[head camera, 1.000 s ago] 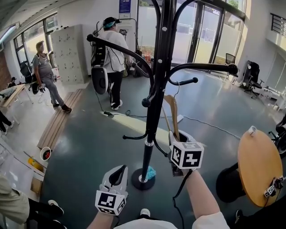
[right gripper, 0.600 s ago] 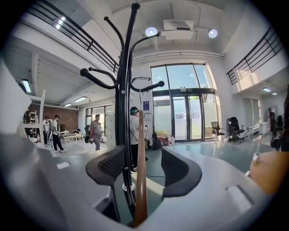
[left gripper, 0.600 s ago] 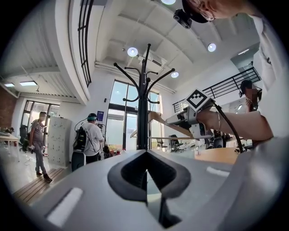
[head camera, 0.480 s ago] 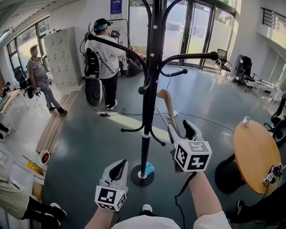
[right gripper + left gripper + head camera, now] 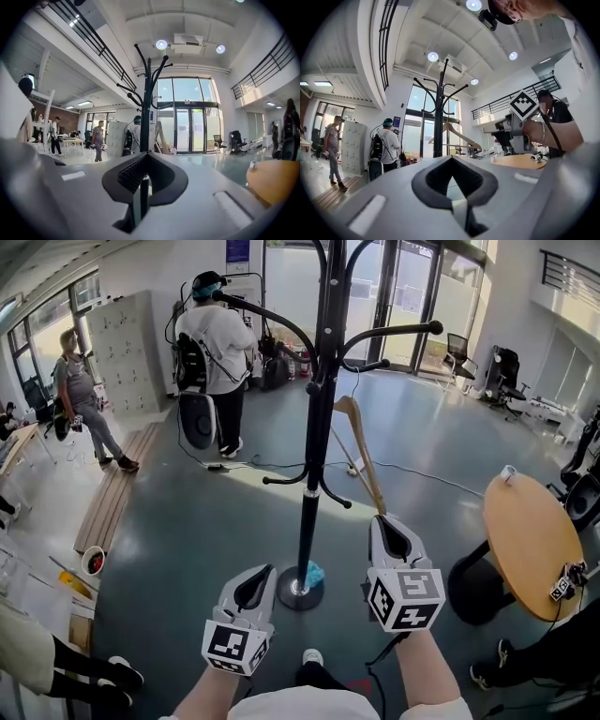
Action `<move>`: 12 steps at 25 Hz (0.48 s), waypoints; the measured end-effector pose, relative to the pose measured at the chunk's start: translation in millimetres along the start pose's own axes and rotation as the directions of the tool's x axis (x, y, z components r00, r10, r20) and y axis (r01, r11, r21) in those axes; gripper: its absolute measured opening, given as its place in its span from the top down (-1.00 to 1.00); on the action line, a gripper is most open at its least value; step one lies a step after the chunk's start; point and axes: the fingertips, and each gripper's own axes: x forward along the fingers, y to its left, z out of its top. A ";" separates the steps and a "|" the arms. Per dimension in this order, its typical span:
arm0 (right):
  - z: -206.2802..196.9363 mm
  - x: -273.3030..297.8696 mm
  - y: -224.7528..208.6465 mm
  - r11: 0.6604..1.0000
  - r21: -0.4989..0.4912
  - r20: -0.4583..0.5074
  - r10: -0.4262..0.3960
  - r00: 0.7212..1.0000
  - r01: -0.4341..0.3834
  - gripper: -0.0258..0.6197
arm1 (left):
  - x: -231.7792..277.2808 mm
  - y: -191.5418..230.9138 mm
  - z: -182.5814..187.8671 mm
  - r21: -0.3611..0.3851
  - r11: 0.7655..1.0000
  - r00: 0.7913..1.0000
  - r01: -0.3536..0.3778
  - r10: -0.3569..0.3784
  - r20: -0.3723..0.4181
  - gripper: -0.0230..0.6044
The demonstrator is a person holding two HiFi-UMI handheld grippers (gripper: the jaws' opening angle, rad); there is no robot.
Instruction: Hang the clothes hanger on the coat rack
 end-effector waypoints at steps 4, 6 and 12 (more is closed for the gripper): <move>-40.9 -32.4 24.9 0.998 0.050 -0.038 0.039 0.999 -0.037 0.83 | -24.5 -9.2 4.5 -0.001 1.000 1.000 0.016 -0.016 0.009 0.93; -59.0 -48.5 37.2 0.997 0.067 -0.054 0.054 0.997 -0.050 0.83 | -37.7 -14.1 9.4 -0.003 1.000 1.000 0.023 -0.023 0.013 0.93; -109.4 -90.3 66.1 0.996 0.079 -0.100 0.041 0.994 -0.033 0.84 | -75.6 -26.2 2.1 -0.006 0.999 0.999 0.042 -0.042 -0.001 0.93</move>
